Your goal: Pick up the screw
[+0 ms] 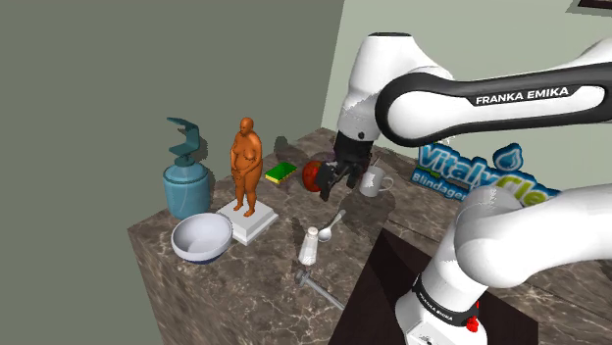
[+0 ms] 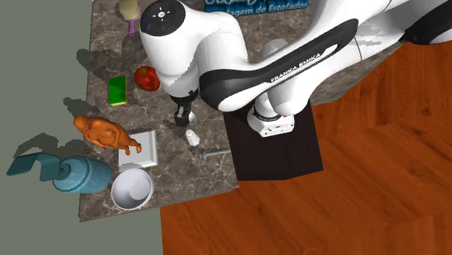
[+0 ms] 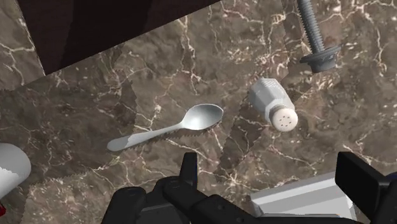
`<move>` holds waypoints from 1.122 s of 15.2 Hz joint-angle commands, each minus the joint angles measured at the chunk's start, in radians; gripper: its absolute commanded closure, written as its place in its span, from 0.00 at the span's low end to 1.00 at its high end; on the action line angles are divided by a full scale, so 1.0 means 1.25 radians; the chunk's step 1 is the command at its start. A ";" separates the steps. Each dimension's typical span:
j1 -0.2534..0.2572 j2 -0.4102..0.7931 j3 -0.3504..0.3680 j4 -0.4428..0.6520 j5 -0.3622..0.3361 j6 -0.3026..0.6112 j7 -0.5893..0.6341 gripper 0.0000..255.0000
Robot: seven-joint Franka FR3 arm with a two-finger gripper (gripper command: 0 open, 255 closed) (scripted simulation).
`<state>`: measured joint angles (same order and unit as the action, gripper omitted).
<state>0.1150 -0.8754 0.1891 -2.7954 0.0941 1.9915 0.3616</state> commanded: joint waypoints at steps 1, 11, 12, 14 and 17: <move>0.013 0.020 0.024 -0.031 0.022 0.045 0.027 0.00; 0.100 0.227 0.180 -0.117 0.154 0.308 0.189 0.00; 0.106 0.259 0.197 -0.119 0.164 0.339 0.206 0.00; 0.113 0.330 0.232 -0.117 0.181 0.404 0.241 0.00; 0.108 0.371 0.246 -0.122 0.181 0.449 0.249 0.00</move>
<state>0.2498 -0.4283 0.4891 -2.9436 0.3175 2.5314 0.6675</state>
